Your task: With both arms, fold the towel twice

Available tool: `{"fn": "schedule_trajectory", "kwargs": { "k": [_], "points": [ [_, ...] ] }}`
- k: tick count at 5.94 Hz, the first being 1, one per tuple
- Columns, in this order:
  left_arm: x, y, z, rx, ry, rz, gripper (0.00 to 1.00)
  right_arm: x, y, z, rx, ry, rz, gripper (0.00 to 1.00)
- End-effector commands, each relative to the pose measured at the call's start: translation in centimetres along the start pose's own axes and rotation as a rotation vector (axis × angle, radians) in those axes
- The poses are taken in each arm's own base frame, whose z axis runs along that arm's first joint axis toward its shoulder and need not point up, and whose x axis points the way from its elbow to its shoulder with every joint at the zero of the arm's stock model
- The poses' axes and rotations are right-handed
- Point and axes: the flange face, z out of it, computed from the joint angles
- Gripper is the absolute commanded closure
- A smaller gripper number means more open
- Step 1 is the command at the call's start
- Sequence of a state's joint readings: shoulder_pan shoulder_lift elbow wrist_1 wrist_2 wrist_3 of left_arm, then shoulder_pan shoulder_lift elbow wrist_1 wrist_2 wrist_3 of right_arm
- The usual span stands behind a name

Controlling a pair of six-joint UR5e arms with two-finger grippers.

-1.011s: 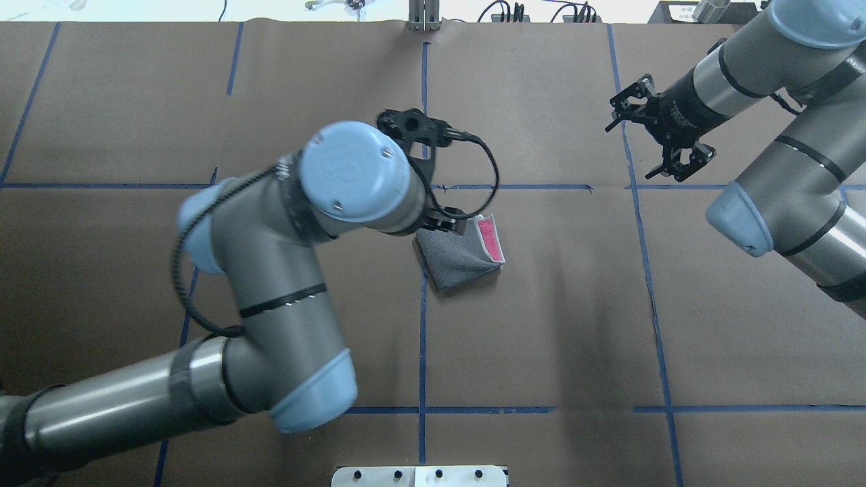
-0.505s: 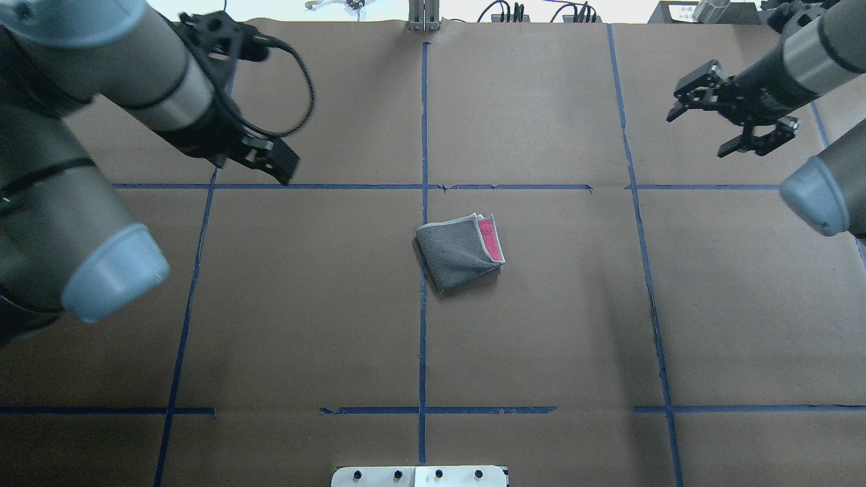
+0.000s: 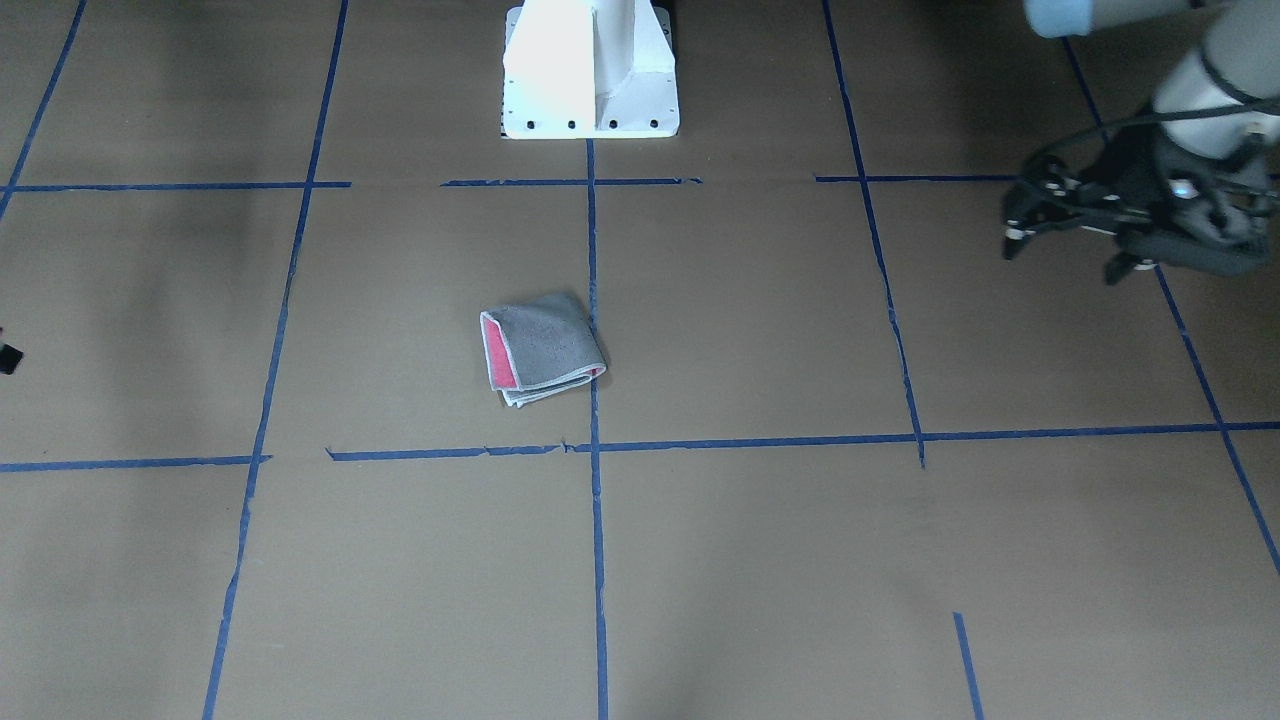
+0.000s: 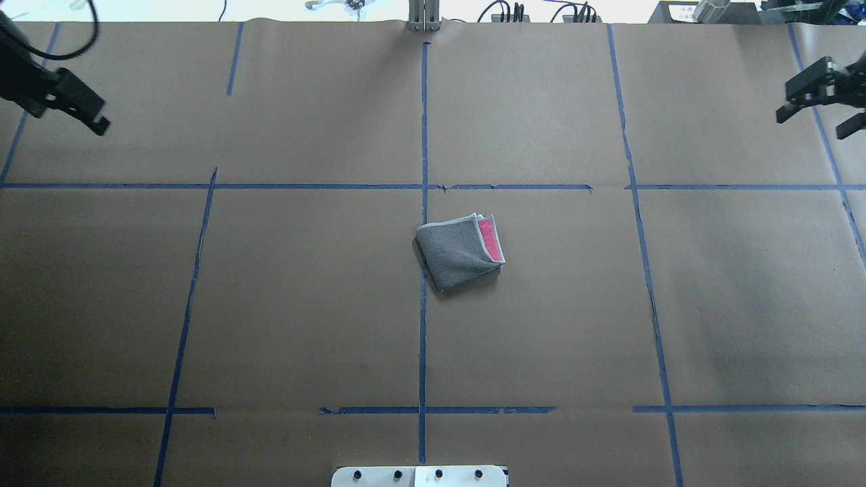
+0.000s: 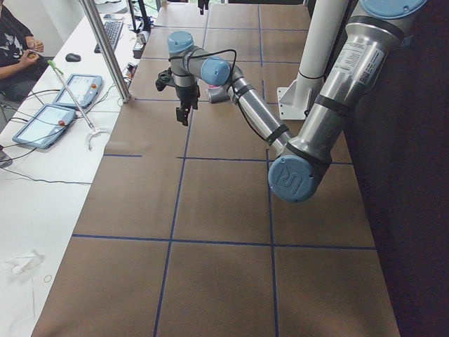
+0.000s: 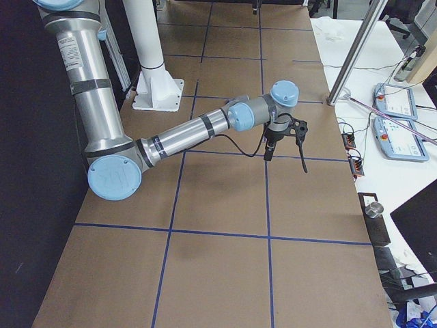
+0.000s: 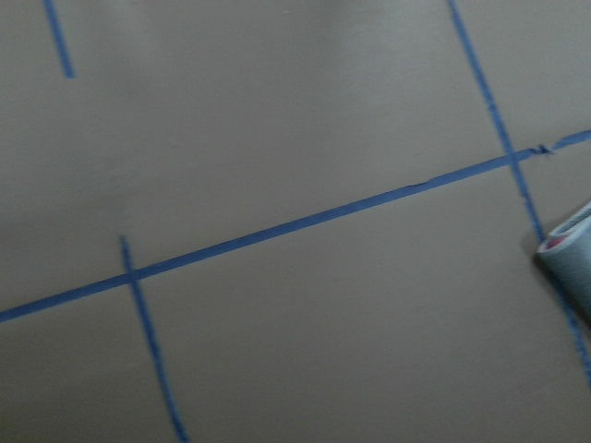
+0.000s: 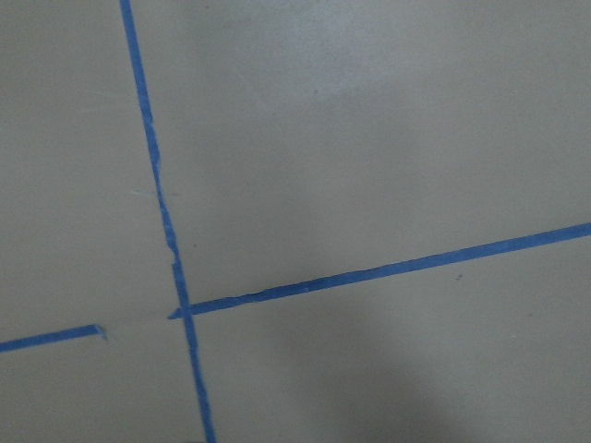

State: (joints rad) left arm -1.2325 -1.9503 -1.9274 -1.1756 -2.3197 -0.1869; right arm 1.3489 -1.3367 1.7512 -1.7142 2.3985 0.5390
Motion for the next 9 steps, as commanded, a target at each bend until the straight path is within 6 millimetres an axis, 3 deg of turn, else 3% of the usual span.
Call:
{"fn": "schedule_trajectory", "kwargs": {
  "k": [1, 2, 3, 4, 5, 7, 9],
  "points": [
    [-15.1, 1.8, 1.6, -0.094, -0.007, 0.001, 0.0, 11.8, -3.2, -1.1, -0.056, 0.044, -0.114, 0.0],
    [-22.3, 2.9, 2.8, -0.133, 0.003, 0.007, 0.0, 16.9, -4.1, -0.5, -0.077, 0.057, -0.136, 0.0],
    [-28.6, 4.0, 4.1, -0.135, 0.011, 0.011, 0.0, 20.7, -4.5, -0.6, -0.086, 0.057, -0.135, 0.0],
    [-34.7, 7.8, 7.5, -0.143, 0.021, -0.017, 0.0, 23.6, -4.3, 0.1, -0.103, 0.054, -0.123, 0.0],
    [-37.7, 13.1, 11.7, -0.1, 0.003, -0.005, 0.0, 24.6, -3.4, 0.8, -0.114, 0.054, -0.109, 0.0],
    [-39.0, 17.5, 14.1, -0.076, -0.011, -0.096, 0.0, 25.3, -2.6, 1.3, -0.121, 0.056, -0.089, 0.0],
    [-37.1, 16.3, 12.5, -0.045, 0.036, -0.134, 0.0, 25.4, -2.5, 1.3, -0.121, 0.061, -0.086, 0.0]
  ]
}}
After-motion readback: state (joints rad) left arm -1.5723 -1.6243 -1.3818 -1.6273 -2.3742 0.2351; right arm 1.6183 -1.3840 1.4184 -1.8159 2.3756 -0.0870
